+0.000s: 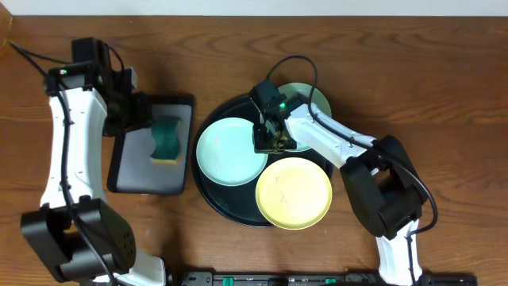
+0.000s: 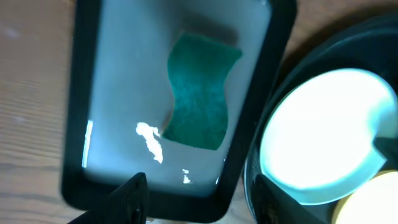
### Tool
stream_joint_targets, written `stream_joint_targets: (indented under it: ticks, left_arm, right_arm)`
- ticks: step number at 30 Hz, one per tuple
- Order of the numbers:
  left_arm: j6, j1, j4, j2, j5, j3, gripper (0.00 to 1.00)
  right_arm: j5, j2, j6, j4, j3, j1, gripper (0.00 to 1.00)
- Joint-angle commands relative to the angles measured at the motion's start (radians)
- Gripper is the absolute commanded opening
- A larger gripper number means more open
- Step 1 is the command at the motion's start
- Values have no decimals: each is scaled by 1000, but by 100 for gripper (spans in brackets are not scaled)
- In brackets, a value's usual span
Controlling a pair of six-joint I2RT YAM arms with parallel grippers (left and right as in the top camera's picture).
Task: Clean dirty plates on tray and stack at the side
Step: 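Lower left gripper onto the green sponge and grasp it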
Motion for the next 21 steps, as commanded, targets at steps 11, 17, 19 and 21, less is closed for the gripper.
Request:
stream_joint_targets:
  ticks: [11, 17, 19, 21]
  left_arm:
    - [-3, -13, 312, 40, 16, -303, 54]
    - [50, -16, 400, 74, 17, -342, 53]
    - [68, -26, 415, 90, 18, -342, 52]
    - [84, -42, 432, 104, 17, -342, 50]
  right_arm:
    - [12, 9, -14, -1, 13, -9, 1]
    - [15, 9, -14, 2, 13, -9, 1]
    - [15, 9, -14, 2, 13, -9, 1]
    - [15, 9, -14, 3, 13, -9, 1]
